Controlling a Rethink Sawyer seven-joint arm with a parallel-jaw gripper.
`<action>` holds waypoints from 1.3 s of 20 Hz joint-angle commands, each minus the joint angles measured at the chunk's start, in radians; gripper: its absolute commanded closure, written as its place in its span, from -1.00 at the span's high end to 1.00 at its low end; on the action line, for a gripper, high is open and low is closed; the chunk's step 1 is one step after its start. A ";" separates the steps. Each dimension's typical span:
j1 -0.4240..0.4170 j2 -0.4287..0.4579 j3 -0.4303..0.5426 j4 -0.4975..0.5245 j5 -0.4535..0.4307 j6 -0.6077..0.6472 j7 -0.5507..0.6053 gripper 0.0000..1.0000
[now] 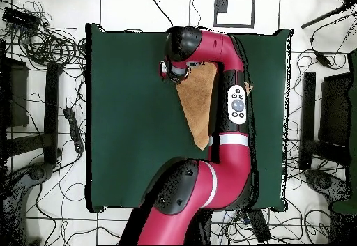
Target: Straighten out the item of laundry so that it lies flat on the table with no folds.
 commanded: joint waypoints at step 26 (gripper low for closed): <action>0.066 0.092 -0.007 -0.111 -0.214 -0.111 -0.310 1.00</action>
